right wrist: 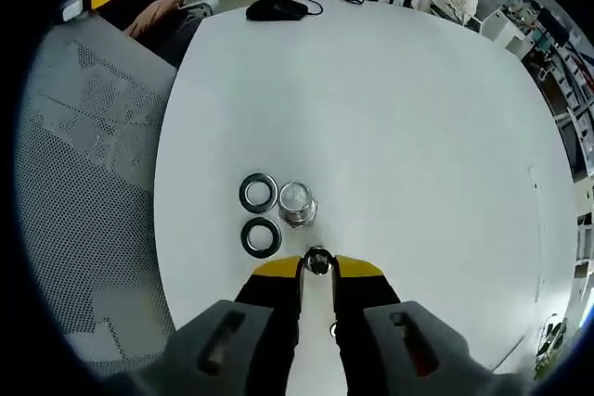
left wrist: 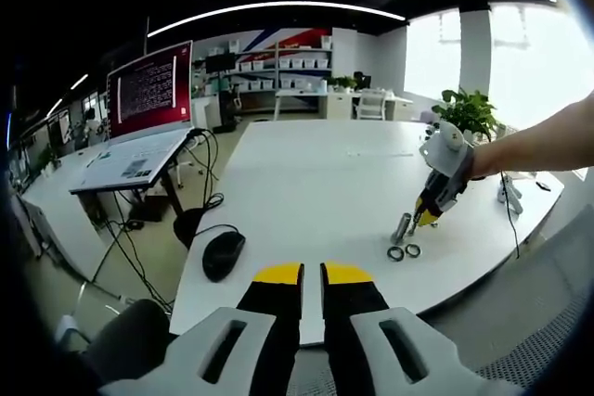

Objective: Place the washer onto the threaded stud by aligning its center hole with the stud, sliding it down to the base, and recovering from edge contact or off-axis alignment until the washer reaches the visible bottom stop.

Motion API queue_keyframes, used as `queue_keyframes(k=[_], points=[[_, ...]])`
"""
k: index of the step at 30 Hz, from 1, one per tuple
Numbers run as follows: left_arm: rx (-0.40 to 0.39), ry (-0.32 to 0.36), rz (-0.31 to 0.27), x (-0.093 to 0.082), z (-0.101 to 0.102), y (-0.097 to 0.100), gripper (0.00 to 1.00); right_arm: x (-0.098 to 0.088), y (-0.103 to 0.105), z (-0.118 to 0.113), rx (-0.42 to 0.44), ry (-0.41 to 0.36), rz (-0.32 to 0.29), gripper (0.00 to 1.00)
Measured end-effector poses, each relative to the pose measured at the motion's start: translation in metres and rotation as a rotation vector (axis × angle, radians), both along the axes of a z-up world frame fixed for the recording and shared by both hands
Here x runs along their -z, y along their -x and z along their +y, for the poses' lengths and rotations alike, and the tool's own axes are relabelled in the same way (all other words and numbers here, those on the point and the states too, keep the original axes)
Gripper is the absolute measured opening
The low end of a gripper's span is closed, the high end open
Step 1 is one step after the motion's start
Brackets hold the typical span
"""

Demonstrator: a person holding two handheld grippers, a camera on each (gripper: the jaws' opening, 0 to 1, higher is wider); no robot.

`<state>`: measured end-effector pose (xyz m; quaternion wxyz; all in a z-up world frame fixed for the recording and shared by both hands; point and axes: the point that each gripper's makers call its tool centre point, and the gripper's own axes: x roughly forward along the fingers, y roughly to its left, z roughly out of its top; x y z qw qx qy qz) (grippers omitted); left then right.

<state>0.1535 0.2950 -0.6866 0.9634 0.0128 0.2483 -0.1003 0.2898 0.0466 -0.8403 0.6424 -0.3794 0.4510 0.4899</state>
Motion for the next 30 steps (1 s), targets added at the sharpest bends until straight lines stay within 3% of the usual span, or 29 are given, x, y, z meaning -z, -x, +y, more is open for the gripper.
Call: queue_keyframes(k=[17, 26, 30], points=[[0.004, -0.004, 0.008, 0.001, 0.000, 0.000, 0.04, 0.017, 0.002, -0.002, -0.005, 0.036, 0.019, 0.14], [0.004, -0.003, 0.008, 0.001, 0.000, 0.000, 0.04, 0.024, 0.012, -0.014, -0.021, 0.074, 0.042, 0.14], [0.005, -0.003, 0.007, 0.001, 0.000, 0.000, 0.04, 0.025, 0.013, -0.016, -0.014, 0.058, 0.035, 0.19]])
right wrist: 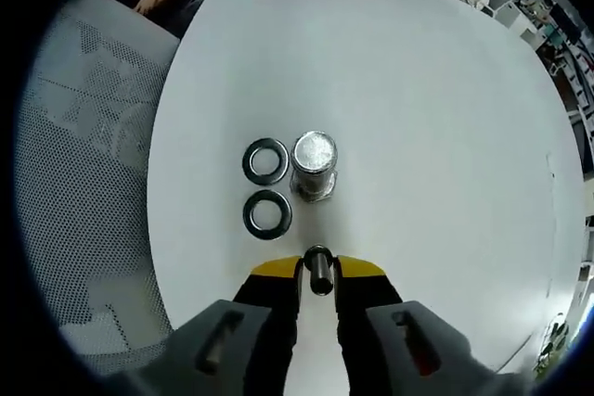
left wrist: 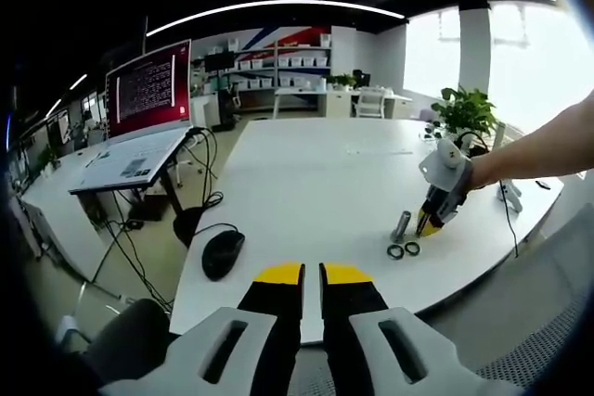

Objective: Place the washer onto the threaded stud by aligning its center hole with the stud, sliding it down to the base, and recovering from edge contact or off-axis alignment until the washer reaches the visible bottom stop.

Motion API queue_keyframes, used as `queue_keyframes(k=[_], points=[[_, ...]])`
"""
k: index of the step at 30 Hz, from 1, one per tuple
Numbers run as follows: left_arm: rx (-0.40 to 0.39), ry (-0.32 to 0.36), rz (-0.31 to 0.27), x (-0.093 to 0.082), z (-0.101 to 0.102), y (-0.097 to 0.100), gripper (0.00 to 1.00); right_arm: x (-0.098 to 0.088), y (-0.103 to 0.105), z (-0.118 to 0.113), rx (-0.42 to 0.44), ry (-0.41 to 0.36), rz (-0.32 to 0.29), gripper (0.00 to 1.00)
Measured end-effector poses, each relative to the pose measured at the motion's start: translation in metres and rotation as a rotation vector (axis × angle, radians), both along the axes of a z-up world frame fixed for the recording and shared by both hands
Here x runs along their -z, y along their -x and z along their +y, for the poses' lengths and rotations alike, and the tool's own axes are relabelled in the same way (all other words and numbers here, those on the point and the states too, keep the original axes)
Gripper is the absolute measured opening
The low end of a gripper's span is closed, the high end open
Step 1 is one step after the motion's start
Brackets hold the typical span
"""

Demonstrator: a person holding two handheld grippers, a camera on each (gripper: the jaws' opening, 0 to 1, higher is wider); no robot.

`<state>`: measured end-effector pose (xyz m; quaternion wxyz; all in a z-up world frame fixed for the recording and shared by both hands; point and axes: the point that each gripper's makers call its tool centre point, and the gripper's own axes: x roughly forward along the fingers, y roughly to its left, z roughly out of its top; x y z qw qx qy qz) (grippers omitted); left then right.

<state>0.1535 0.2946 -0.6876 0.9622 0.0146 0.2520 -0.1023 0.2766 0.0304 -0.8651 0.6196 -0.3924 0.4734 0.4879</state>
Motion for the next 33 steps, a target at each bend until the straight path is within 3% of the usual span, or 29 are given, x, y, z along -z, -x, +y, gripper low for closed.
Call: queue_keyframes(k=[15, 25, 28, 31, 33], points=[[0.017, 0.006, -0.004, -0.001, -0.003, 0.000, 0.03, -0.021, 0.006, -0.023, 0.153, -0.061, -0.040, 0.25], [0.091, -0.003, -0.014, -0.002, -0.013, 0.002, 0.04, -0.045, 0.023, -0.041, 0.300, -0.087, -0.058, 0.25], [0.119, -0.006, 0.010, 0.001, -0.016, 0.004, 0.05, -0.056, 0.030, -0.045, 0.354, -0.094, -0.072, 0.25], [0.144, -0.009, -0.012, -0.002, -0.020, 0.003, 0.05, -0.065, 0.039, -0.049, 0.377, -0.090, -0.090, 0.25], [0.146, -0.007, 0.003, 0.000, -0.020, 0.004, 0.07, -0.071, 0.045, -0.051, 0.382, -0.090, -0.097, 0.25]])
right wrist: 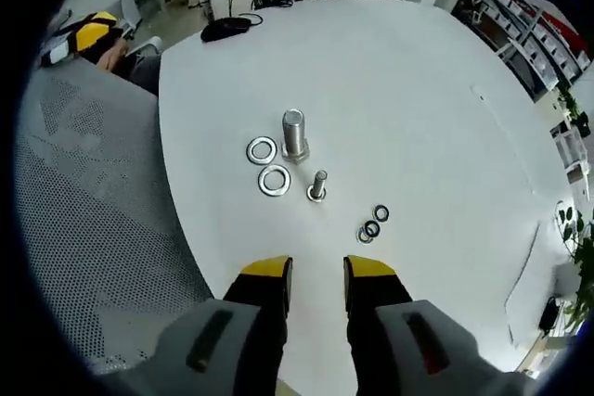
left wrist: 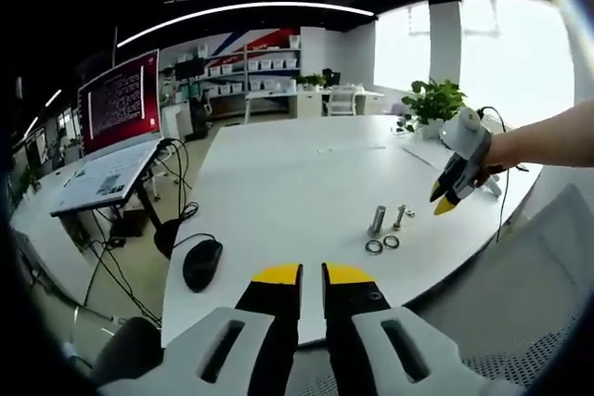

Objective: Place the washer onto the threaded stud by aligning its center hole with the stud, sliding it down to the base, and recovering from edge contact or off-axis alignment until the washer reaches the visible bottom stop.

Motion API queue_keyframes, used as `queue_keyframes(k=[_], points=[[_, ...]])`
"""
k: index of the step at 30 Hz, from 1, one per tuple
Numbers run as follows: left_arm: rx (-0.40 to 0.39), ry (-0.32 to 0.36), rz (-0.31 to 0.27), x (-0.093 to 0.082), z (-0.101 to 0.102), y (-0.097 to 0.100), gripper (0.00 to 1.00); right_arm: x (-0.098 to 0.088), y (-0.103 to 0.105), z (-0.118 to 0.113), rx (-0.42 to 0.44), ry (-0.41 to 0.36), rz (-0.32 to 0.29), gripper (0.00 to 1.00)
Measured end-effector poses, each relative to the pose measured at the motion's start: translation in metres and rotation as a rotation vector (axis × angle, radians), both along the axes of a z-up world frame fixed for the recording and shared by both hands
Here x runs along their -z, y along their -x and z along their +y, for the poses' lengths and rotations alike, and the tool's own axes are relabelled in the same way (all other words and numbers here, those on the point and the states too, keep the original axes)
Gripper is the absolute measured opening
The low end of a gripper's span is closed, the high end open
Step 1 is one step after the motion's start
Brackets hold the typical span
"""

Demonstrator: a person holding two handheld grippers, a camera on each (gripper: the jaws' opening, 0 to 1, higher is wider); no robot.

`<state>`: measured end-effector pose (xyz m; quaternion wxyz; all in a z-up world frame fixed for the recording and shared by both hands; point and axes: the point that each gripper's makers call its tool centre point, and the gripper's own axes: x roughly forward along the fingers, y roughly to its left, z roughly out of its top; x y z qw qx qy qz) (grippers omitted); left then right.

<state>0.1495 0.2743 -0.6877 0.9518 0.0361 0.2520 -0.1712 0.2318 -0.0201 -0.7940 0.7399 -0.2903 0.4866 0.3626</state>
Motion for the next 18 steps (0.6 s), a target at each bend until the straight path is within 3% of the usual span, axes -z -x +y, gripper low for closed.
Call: queue_keyframes(k=[6, 9, 16, 18], points=[[0.023, -0.002, 0.003, 0.001, -0.002, 0.001, 0.06, -0.010, 0.005, -0.004, 0.030, -0.018, -0.001, 0.25], [0.015, -0.003, 0.003, 0.001, -0.001, 0.001, 0.06, -0.010, 0.003, -0.004, -0.009, -0.017, 0.005, 0.25], [-0.033, 0.009, 0.007, 0.001, 0.005, 0.002, 0.05, 0.005, -0.012, -0.013, -0.061, -0.034, 0.034, 0.25], [-0.018, 0.019, -0.024, -0.004, 0.003, 0.001, 0.05, 0.010, -0.015, -0.012, -0.066, -0.056, 0.041, 0.25]])
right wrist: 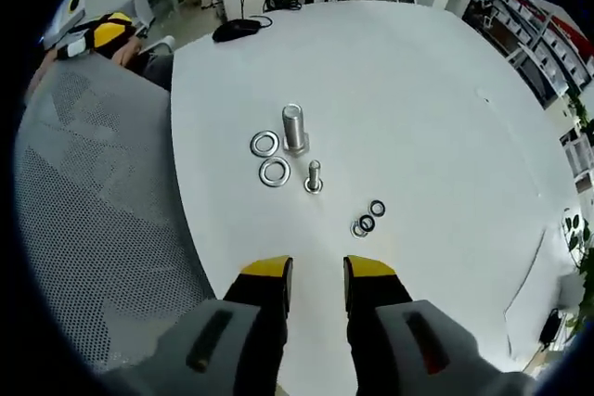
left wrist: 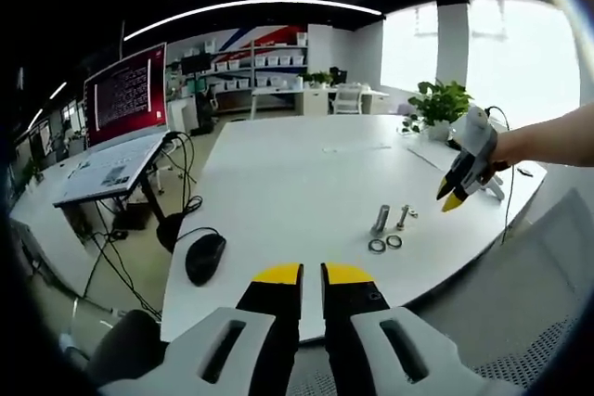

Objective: Place the washer onto the threaded stud by aligning its center hole with the stud, sliding it down to the base, and recovering from edge contact or off-axis alignment until the washer reaches the visible bottom stop.

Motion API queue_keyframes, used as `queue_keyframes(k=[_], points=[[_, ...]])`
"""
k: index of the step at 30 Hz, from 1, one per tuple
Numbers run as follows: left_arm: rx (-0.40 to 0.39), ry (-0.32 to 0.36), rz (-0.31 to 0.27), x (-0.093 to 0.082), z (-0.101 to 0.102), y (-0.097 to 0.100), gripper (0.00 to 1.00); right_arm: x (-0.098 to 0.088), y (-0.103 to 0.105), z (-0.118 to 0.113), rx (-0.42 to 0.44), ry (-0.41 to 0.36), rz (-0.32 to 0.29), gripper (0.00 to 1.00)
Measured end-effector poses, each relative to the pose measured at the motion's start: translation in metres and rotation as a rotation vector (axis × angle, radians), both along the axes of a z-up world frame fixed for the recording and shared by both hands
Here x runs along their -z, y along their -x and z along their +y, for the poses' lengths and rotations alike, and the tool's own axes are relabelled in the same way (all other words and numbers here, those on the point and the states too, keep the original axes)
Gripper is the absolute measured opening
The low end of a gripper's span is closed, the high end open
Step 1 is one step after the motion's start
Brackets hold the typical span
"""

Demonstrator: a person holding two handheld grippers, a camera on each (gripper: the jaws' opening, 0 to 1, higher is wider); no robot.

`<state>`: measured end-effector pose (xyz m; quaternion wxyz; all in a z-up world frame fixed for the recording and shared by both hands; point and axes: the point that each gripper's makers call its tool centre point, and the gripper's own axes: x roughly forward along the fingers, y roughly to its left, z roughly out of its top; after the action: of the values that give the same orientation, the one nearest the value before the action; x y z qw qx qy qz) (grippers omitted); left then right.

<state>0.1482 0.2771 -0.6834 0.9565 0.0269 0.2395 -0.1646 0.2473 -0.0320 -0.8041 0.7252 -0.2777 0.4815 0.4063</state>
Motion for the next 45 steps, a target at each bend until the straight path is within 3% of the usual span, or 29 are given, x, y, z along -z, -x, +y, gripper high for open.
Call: queue_keyframes(k=[12, 24, 30, 40, 42, 45], points=[[-0.066, -0.010, 0.008, 0.002, 0.010, -0.005, 0.04, 0.045, -0.010, -0.008, -0.018, -0.042, 0.045, 0.24], [-0.115, 0.023, 0.027, 0.002, 0.010, 0.002, 0.03, 0.045, -0.011, -0.010, -0.001, -0.042, 0.044, 0.23], [-0.103, 0.025, 0.020, -0.001, 0.006, 0.002, 0.02, 0.048, -0.028, -0.010, 0.023, -0.024, 0.027, 0.23], [-0.108, 0.025, 0.029, 0.001, 0.009, 0.002, 0.02, 0.062, -0.039, -0.006, 0.035, 0.006, 0.043, 0.23], [-0.110, 0.023, 0.028, 0.002, 0.011, 0.001, 0.02, 0.066, -0.039, -0.009, 0.013, 0.042, 0.045, 0.23], [-0.108, 0.024, 0.026, 0.002, 0.012, 0.000, 0.02, 0.063, -0.043, -0.006, 0.022, 0.035, 0.037, 0.21]])
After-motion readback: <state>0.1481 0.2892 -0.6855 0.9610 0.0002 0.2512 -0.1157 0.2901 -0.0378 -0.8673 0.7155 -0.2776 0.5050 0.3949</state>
